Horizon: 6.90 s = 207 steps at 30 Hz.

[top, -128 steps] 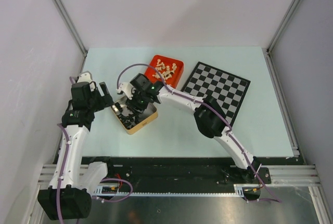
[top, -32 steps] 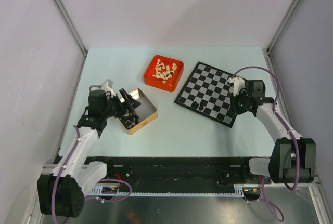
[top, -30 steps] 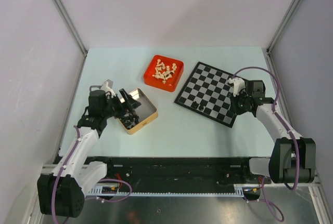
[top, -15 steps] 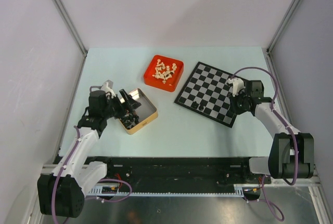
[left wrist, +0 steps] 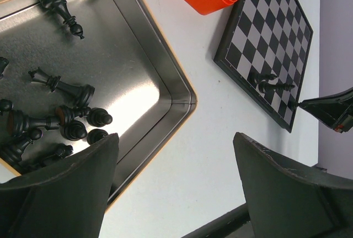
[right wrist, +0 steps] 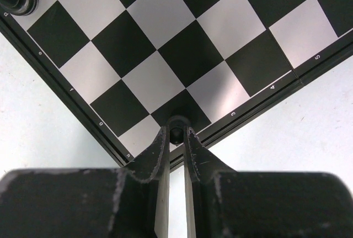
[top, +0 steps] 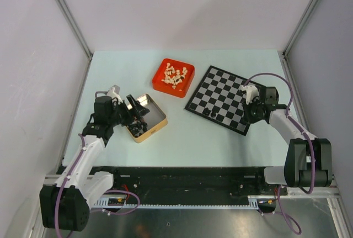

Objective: Set up the chess pieces on the board

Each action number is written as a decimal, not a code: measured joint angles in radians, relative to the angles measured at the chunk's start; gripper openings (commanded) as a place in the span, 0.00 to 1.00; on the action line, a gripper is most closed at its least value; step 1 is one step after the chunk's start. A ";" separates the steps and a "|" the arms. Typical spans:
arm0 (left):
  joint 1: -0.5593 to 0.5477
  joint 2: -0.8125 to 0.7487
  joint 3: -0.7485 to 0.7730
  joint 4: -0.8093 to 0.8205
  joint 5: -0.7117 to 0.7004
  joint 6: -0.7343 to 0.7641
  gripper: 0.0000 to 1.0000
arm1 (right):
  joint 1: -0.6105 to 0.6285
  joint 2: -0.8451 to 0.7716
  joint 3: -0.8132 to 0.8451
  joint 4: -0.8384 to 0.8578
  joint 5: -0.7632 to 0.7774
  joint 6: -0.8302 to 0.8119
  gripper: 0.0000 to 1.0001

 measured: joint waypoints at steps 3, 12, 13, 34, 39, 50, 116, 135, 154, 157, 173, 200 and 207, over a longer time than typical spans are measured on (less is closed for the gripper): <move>0.000 0.000 0.000 0.000 0.000 0.000 0.89 | 0.000 0.003 0.000 0.006 0.006 0.000 0.14; 0.000 0.000 0.000 0.001 0.000 0.000 0.89 | 0.000 0.006 0.000 0.027 0.010 0.000 0.15; 0.000 0.000 0.000 0.001 0.000 0.000 0.89 | 0.000 0.009 0.000 0.027 0.010 0.000 0.15; 0.000 0.000 0.000 0.001 0.000 0.000 0.89 | 0.000 0.017 0.000 0.023 0.004 -0.005 0.30; 0.000 0.000 0.000 0.001 0.001 -0.001 0.89 | 0.000 0.017 0.000 0.021 0.000 -0.005 0.36; -0.009 0.000 0.000 0.000 -0.013 -0.001 0.89 | -0.035 -0.059 0.055 -0.049 -0.054 -0.023 0.60; -0.229 0.726 0.375 -0.283 -0.670 -0.384 0.26 | 0.072 -0.061 0.238 -0.188 -0.322 0.002 0.61; -0.239 0.321 0.269 -0.162 -0.378 0.296 0.20 | 0.220 -0.027 0.330 -0.272 -0.387 -0.067 0.61; -0.633 0.327 0.327 0.161 0.055 0.487 0.16 | 0.266 0.118 0.438 -0.045 -0.847 0.505 0.71; -0.660 0.352 0.366 0.172 0.065 0.487 0.15 | 0.272 0.138 0.438 -0.040 -0.865 0.552 0.72; -0.692 0.395 0.414 0.200 0.106 0.485 0.15 | 0.308 0.163 0.438 0.017 -0.916 0.683 0.62; -0.639 0.156 0.259 0.244 -0.097 0.445 1.00 | 0.270 0.118 0.436 -0.072 -0.768 0.478 0.10; -0.384 -0.048 0.123 0.246 -0.138 0.346 1.00 | 0.258 0.037 0.399 -0.150 -0.518 0.261 0.11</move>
